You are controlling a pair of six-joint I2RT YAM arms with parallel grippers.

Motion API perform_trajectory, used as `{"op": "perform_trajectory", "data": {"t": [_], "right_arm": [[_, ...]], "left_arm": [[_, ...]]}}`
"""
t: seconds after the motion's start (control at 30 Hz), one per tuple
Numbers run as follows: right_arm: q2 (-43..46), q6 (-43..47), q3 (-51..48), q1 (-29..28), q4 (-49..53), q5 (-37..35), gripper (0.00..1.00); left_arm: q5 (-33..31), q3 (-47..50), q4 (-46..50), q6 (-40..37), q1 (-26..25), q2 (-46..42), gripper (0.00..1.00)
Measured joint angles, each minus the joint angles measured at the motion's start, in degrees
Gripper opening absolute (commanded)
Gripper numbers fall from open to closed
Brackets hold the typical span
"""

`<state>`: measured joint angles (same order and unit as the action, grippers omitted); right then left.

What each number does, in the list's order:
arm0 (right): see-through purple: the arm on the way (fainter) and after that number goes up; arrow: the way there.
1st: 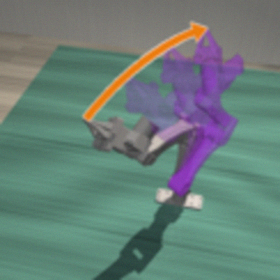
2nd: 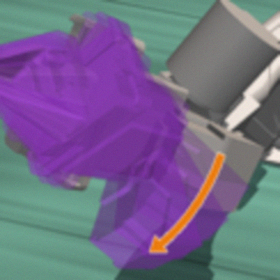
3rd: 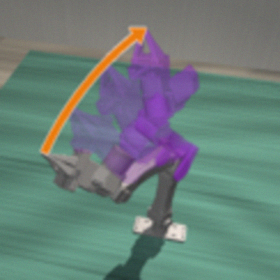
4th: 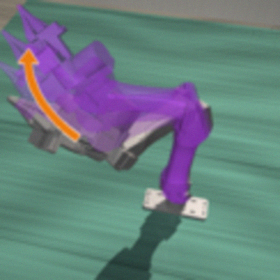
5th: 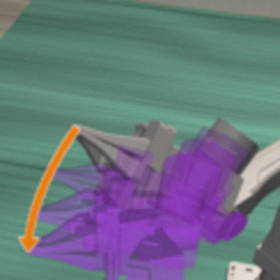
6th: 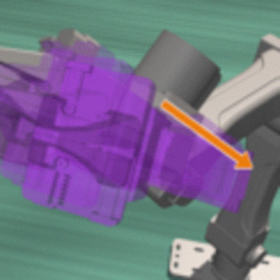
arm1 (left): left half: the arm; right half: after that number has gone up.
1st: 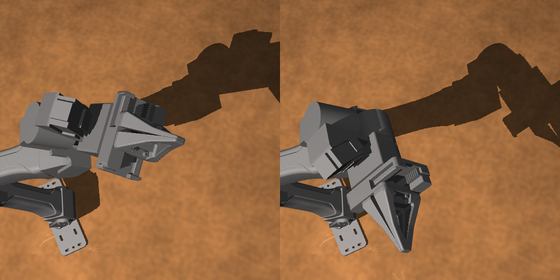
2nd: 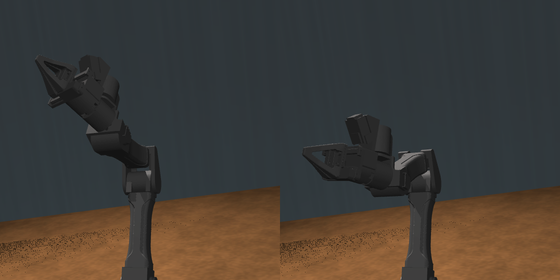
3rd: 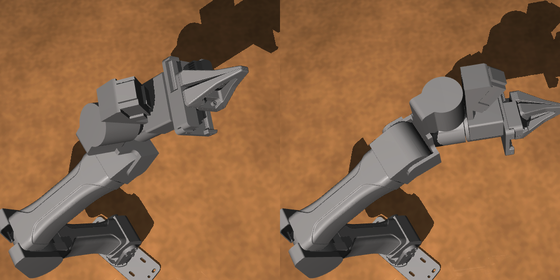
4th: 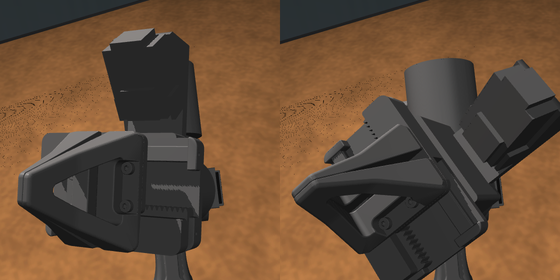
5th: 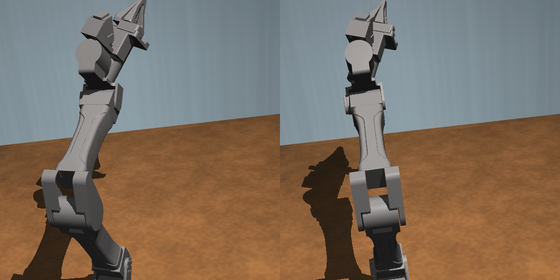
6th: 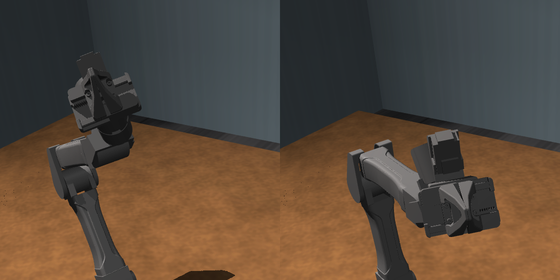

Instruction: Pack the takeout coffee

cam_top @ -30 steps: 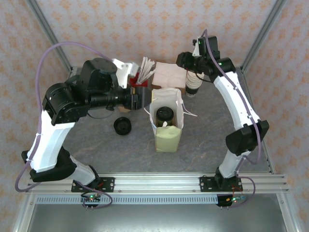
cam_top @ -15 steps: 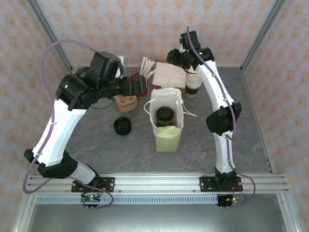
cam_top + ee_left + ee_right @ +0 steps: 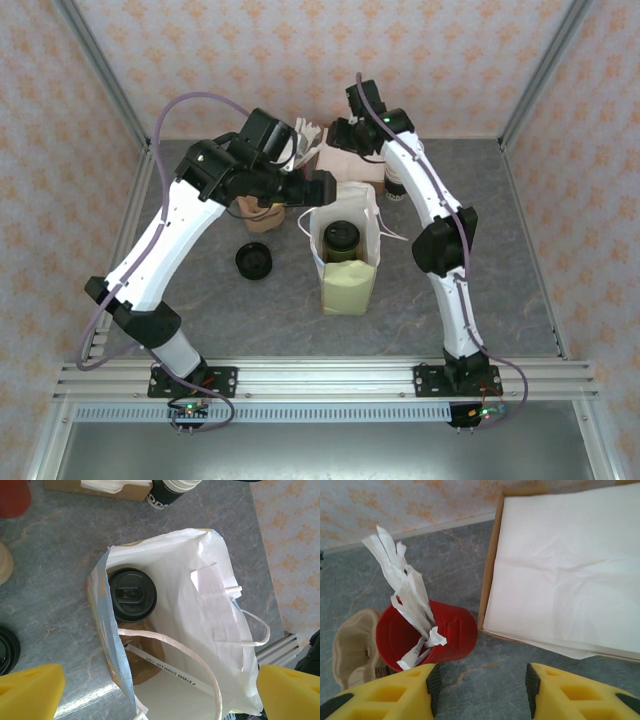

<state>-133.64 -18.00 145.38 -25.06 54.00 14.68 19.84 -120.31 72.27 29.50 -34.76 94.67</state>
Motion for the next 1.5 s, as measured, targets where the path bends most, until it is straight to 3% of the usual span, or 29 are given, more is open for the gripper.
{"op": "perform_trajectory", "data": {"t": [0.33,0.8,1.17,1.5], "right_arm": [[-1.2,0.2,0.7,-0.3,0.0,-1.2,0.51],[-5.1,0.0,1.7,-0.3,-3.3,-8.7,0.51],[-11.3,0.0,2.1,-0.3,-6.6,-12.0,0.52],[-14.6,0.1,2.9,-0.3,-9.9,-15.8,0.58]], "left_arm": [[0.5,4.9,0.3,0.5,0.0,3.0,0.76],[-2.6,7.1,-1.0,2.3,0.0,4.7,0.27],[-4.4,6.7,-0.6,1.3,0.8,5.2,0.09],[-4.9,7.0,0.6,0.4,5.1,3.8,0.08]]}}
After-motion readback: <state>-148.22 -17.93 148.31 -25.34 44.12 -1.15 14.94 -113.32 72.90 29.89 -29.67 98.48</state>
